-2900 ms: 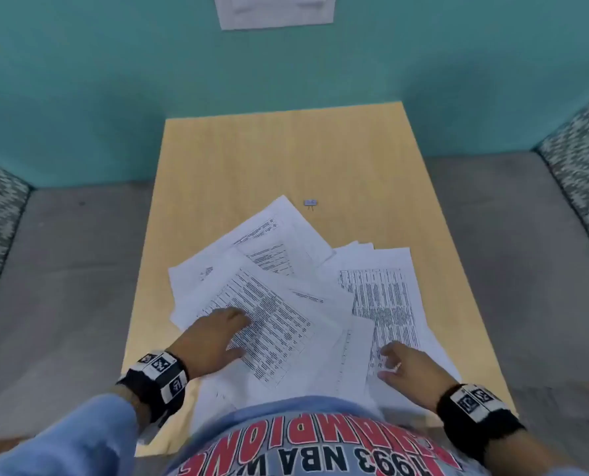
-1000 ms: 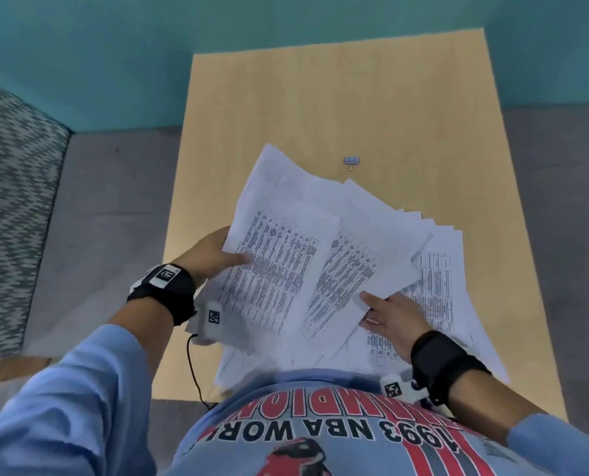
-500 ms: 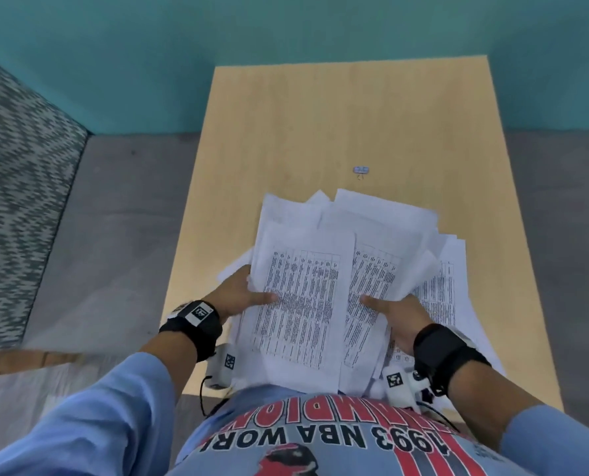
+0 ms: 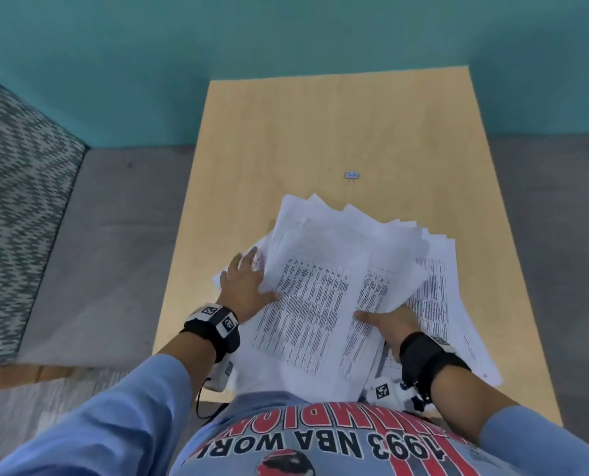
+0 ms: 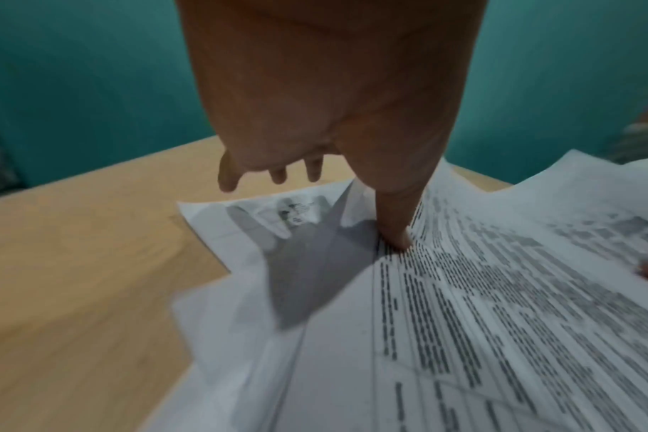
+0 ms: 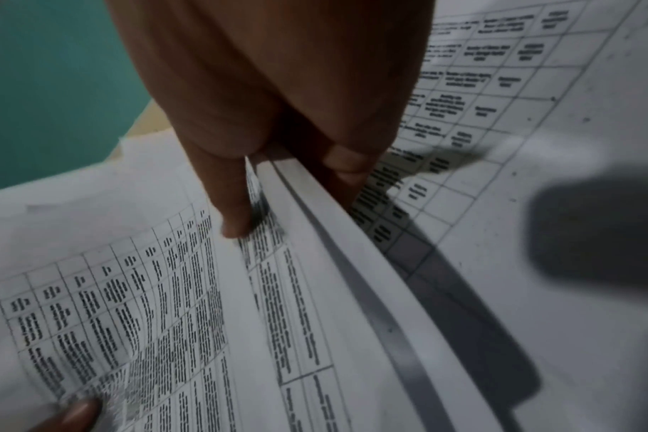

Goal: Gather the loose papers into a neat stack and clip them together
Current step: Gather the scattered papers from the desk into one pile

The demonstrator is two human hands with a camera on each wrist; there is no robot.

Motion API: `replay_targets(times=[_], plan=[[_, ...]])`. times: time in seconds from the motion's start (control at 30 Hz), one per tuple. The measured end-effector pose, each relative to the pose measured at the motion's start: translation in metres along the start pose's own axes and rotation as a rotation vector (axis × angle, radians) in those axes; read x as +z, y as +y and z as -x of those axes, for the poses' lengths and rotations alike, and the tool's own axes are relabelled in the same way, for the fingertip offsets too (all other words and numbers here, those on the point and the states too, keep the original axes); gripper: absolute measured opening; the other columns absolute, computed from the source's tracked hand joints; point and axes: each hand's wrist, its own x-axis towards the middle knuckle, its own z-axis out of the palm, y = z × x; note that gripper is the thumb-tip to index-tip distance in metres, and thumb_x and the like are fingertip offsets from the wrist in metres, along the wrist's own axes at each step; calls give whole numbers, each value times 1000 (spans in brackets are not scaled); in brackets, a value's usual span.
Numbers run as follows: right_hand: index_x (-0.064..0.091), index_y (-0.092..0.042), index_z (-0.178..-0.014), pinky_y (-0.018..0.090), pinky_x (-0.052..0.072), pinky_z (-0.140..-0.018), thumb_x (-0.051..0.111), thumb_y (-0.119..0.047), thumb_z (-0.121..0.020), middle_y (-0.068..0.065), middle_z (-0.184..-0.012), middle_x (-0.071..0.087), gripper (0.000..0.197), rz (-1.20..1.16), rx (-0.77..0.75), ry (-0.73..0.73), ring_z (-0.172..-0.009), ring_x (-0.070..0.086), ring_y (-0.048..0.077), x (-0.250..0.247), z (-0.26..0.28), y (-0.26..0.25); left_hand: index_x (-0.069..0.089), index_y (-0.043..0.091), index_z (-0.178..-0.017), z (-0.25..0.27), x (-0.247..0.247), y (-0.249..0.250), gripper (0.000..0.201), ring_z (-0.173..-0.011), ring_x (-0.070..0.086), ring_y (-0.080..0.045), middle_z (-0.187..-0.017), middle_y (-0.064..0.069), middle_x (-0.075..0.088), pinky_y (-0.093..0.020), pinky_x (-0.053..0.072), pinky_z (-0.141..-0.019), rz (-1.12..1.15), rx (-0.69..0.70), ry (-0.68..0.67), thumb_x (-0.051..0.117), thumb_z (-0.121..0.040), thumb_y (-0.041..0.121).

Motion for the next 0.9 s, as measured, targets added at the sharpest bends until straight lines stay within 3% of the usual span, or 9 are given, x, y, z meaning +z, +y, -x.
replay_targets(times=[0.1,0.27,0.37,0.47,0.57,0.63,0.77,0.83,0.9], plan=[[53,-6,-104,36,51,-80,94,-16,-74,7,-93,62,52,-9,-30,12,-89,58,25,1,0,4,36,15,-162,-6,-3,-1,101,-162,12,-40,-177,-12,12,-58,30,-126,12,-28,-48,78,-84,63],[53,-3,-110,42,55,-90,91,-15,-79,13,-103,63,51,-24,-22,46,-102,60,32,4,-2,12,36,14,-155,-3,-6,9,93,-131,56,-37,-144,-14,56,-47,51,-102,50,4,60,84,-84,49],[56,-1,-116,51,58,-93,91,-16,-78,16,-105,64,54,-49,-17,86,-105,64,37,10,-2,15,40,17,-155,4,-2,14,91,-140,42,-40,-154,-14,44,-51,47,-109,22,-5,48,85,-81,48],[57,1,-113,44,55,-86,89,-16,-81,12,-99,61,48,-101,3,58,-90,59,30,13,-3,16,39,12,-155,5,-1,16,93,-141,42,-43,-158,-18,38,-49,45,-111,65,-36,32,88,-81,42],[54,-3,-104,40,53,-80,86,-17,-84,11,-95,56,40,-123,2,22,-85,55,27,16,-2,17,41,11,-147,5,-12,18,85,-116,62,-37,-132,-15,61,-41,54,-89,291,-49,37,90,-82,33],[57,-1,-109,46,57,-88,86,-19,-84,12,-97,58,42,-142,17,-1,-94,61,32,18,3,13,41,13,-139,6,-21,17,76,-98,67,-32,-115,-9,67,-37,54,-76,442,-98,38,90,-83,27],[57,-9,-127,55,50,-106,85,-21,-85,10,-117,66,53,-200,40,-92,-113,61,33,19,14,4,63,16,-136,9,-39,13,51,-103,75,-28,-118,-7,77,-48,61,-96,637,-121,-125,84,-89,23],[54,-15,-128,51,45,-110,82,-16,-88,3,-112,64,49,-261,38,-141,-108,57,24,16,17,-1,69,16,-135,13,-48,12,40,-109,74,-26,-125,-6,78,-46,57,-103,664,-92,-216,77,-96,19],[59,-9,-127,53,49,-107,79,-12,-90,9,-114,68,42,-332,35,-177,-105,64,28,11,24,-8,66,18,-139,20,-56,10,41,-118,72,-21,-131,-1,76,-48,52,-112,750,-22,-221,74,-99,15]])
